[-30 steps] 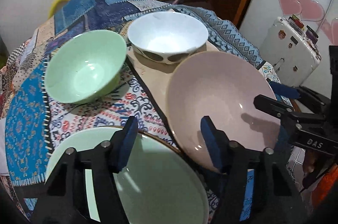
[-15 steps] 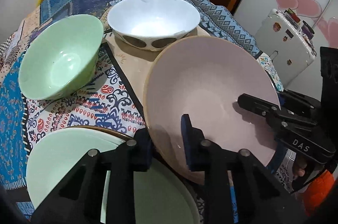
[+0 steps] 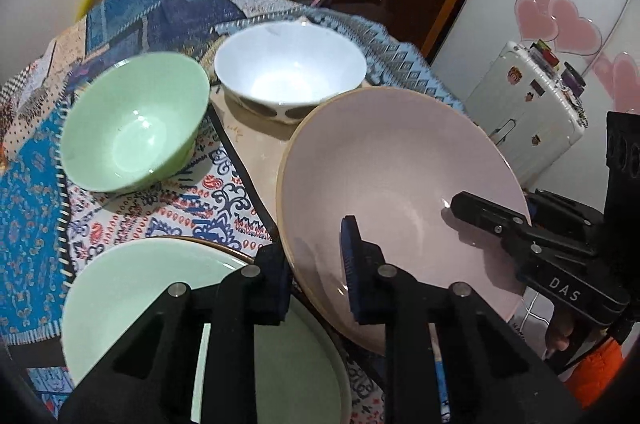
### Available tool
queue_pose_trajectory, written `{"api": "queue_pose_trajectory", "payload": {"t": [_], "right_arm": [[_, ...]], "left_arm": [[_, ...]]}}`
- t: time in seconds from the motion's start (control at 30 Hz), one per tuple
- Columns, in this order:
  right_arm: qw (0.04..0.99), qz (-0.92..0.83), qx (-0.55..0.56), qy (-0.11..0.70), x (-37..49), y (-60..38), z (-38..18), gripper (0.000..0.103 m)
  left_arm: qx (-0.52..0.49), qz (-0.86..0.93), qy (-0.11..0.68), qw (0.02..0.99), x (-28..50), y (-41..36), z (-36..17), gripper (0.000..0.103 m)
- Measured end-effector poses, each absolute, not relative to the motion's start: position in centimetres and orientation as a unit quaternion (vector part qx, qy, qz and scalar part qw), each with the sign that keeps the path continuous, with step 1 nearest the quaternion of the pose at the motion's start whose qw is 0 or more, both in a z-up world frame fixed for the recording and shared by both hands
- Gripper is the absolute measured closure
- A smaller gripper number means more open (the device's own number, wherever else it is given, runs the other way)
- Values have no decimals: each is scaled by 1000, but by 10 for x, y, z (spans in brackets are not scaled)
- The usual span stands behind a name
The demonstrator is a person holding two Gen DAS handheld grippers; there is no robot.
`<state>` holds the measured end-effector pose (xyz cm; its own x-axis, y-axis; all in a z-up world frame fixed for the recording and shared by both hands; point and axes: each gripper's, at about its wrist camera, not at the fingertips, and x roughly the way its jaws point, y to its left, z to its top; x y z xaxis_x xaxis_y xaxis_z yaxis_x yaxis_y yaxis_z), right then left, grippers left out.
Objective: Organize plates and bowls
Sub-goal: 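Lift the pink bowl with the left tool, then carry the pink bowl with the left tool past the plate stack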
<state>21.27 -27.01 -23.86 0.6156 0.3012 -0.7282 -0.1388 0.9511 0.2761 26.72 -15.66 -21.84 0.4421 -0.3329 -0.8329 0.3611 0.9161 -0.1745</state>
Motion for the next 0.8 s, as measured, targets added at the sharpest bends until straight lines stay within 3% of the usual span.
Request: {"api": "queue_pose_trajectory", "payload": {"t": [0.8], "right_arm": [[917,160,73,357,186,-211,-182,78]], "left_arm": [[-7,-174,424,889,202,-90,-144,81]]}}
